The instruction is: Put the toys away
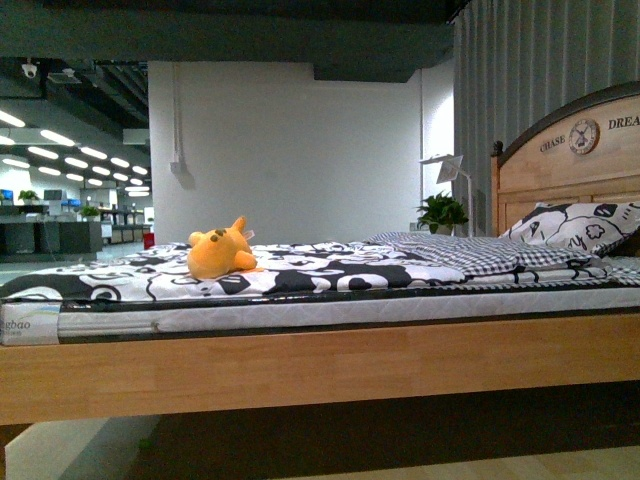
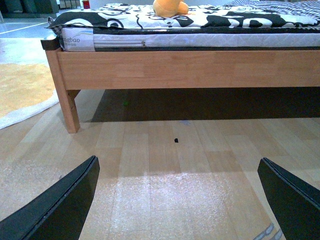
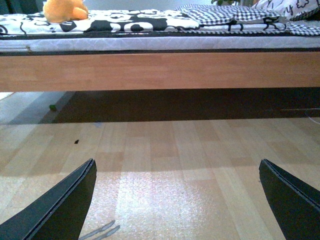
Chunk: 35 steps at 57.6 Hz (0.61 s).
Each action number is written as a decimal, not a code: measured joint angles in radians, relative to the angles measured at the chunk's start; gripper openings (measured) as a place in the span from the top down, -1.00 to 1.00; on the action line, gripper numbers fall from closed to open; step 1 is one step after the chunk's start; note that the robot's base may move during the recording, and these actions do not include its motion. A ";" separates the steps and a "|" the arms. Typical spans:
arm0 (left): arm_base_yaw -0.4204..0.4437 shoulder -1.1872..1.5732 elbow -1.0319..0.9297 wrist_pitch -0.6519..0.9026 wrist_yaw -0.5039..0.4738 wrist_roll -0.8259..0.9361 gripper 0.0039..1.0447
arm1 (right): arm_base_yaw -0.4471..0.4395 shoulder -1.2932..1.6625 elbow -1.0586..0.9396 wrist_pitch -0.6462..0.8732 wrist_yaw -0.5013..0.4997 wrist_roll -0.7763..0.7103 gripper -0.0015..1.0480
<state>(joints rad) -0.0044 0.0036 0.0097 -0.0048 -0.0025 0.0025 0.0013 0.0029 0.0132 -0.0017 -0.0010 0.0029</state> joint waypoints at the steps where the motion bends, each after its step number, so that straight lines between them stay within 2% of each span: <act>1: 0.000 0.000 0.000 0.000 0.000 0.000 -0.89 | 0.000 0.000 0.000 0.000 0.000 0.000 -0.87; 35: 0.000 0.000 0.000 0.000 0.000 0.000 -0.89 | 0.000 0.000 0.000 0.000 0.000 0.000 -0.87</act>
<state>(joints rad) -0.0044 0.0036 0.0101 -0.0048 -0.0025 0.0025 0.0013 0.0029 0.0132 -0.0017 -0.0010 0.0029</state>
